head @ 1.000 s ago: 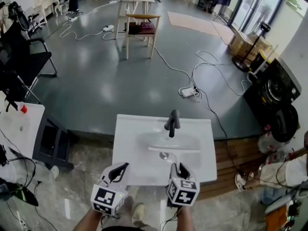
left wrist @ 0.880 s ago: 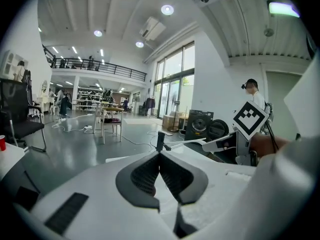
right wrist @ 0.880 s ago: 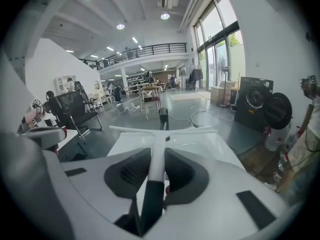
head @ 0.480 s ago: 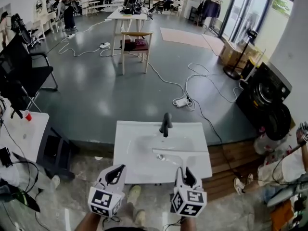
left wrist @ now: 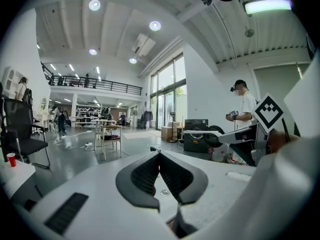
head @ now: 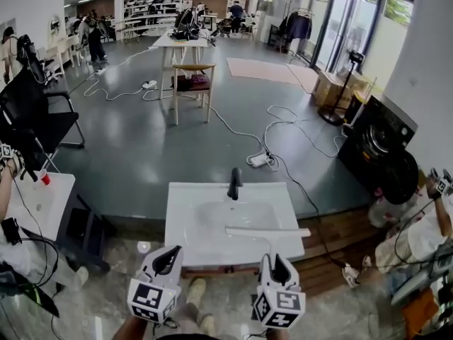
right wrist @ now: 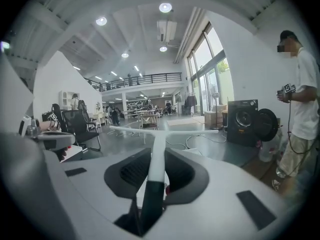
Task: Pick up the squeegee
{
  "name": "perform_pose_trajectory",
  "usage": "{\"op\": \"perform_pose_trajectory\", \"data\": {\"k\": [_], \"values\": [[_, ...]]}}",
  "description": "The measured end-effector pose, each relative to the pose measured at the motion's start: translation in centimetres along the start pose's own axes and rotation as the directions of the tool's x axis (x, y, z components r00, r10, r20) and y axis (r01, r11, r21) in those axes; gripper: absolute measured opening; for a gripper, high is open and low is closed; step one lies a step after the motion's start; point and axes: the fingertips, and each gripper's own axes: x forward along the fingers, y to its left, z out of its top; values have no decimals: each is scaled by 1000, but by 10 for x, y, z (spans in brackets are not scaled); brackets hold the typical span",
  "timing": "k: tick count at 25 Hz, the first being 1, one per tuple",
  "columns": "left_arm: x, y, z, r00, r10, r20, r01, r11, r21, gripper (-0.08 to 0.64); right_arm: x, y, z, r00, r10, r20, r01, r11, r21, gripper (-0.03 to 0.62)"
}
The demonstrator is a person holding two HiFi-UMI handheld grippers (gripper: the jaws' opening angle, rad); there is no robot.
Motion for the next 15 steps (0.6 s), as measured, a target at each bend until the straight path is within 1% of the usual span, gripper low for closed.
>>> {"op": "perform_pose_trajectory", "data": {"k": [8,15], "values": [[-38,-29,-7,1000,8,8,-8,1000,18,2,-47,-8,-11,999,-5,36,5,1000,-3,86],[-52,-46,-5,1000,8,12,-8,999,32,2,-65,-12,-11,999,7,48,-6,1000,-3,86]]}}
